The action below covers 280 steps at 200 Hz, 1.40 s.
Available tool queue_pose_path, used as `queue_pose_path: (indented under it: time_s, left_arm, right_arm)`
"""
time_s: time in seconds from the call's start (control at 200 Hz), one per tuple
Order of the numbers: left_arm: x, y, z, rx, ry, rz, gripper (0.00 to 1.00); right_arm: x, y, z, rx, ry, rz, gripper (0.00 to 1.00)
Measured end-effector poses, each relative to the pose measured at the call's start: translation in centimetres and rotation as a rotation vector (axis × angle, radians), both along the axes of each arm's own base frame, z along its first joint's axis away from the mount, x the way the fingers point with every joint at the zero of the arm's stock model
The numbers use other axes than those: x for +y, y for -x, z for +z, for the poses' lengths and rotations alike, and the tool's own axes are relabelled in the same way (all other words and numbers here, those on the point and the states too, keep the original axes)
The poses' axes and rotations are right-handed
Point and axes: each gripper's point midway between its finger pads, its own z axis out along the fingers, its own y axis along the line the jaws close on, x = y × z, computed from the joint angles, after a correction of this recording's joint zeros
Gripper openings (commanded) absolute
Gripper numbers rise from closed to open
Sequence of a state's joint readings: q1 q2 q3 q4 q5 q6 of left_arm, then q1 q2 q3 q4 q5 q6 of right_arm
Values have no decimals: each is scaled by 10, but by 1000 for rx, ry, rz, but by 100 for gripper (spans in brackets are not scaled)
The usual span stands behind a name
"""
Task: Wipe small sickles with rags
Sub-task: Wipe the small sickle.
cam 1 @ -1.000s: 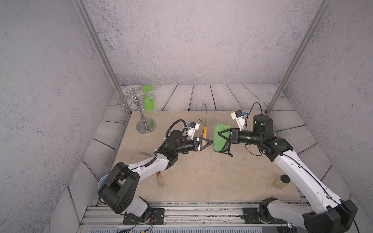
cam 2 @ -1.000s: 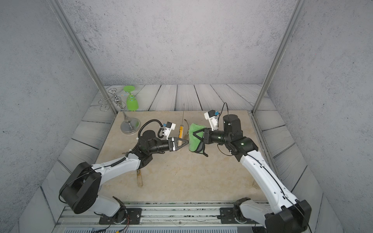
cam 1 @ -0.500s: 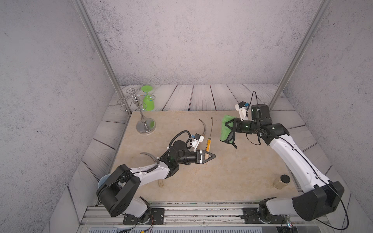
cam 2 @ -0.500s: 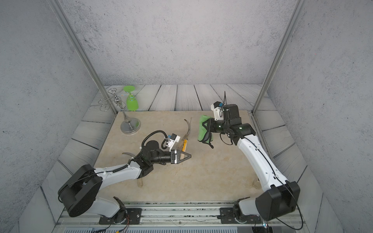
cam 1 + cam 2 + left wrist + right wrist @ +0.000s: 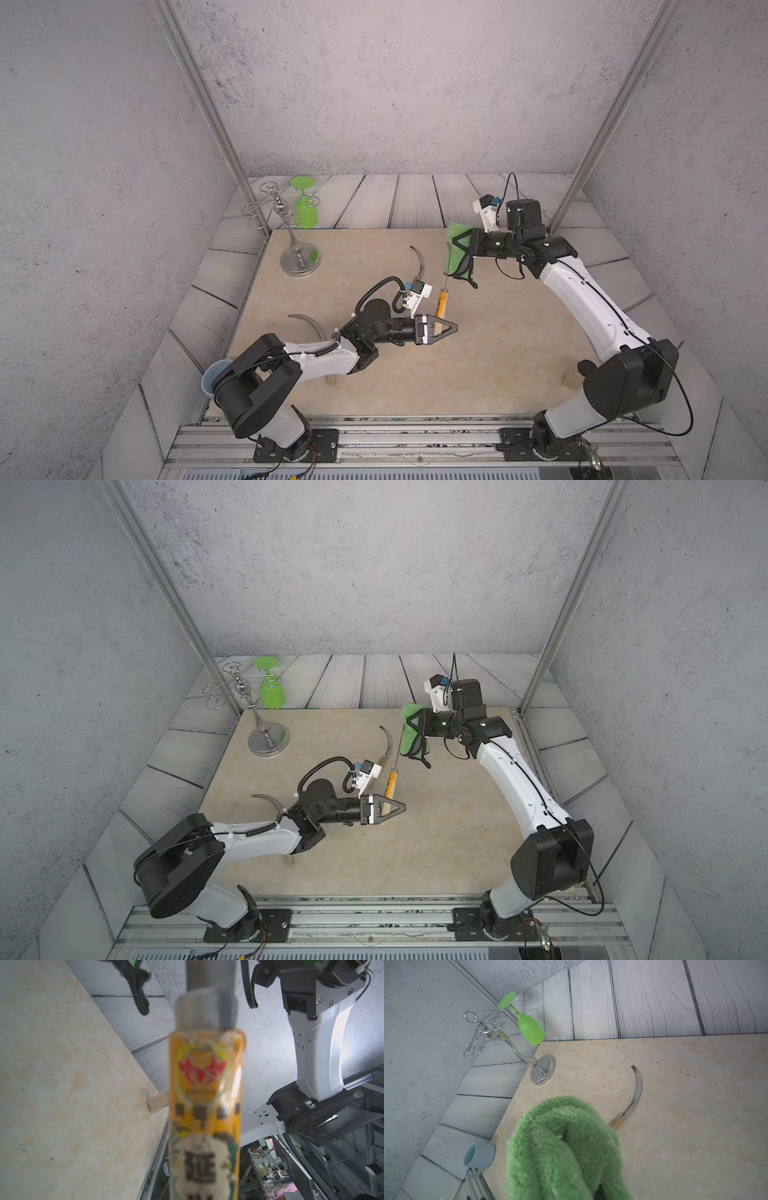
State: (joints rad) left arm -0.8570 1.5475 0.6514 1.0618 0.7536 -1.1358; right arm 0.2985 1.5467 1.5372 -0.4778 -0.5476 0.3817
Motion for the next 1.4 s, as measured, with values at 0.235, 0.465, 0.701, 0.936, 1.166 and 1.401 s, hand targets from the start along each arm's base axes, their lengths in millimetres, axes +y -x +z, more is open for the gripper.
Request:
queue_pose_path:
  time_s: [0.235, 0.465, 0.701, 0.936, 1.166, 1.401]
  left_arm:
    - [-7, -7, -16, 53, -15, 3, 0]
    - [-16, -15, -1, 24, -3, 1, 0]
    - [-19, -24, 14, -19, 25, -5, 0]
    - [-10, -40, 1, 6, -12, -6, 0]
    - [19, -76, -21, 44, -105, 76, 0]
    - [35, -66, -19, -21, -232, 82, 0]
  right_arm:
    - [3, 6, -23, 46, -44, 26, 19]
    - [5, 32, 4, -2, -115, 66, 20]
    - [20, 65, 26, -42, -169, 140, 20]
    - [29, 84, 19, -16, -170, 184, 21]
    - [19, 116, 31, -45, -130, 193, 21]
    - [-4, 125, 12, -38, -28, 104, 21]
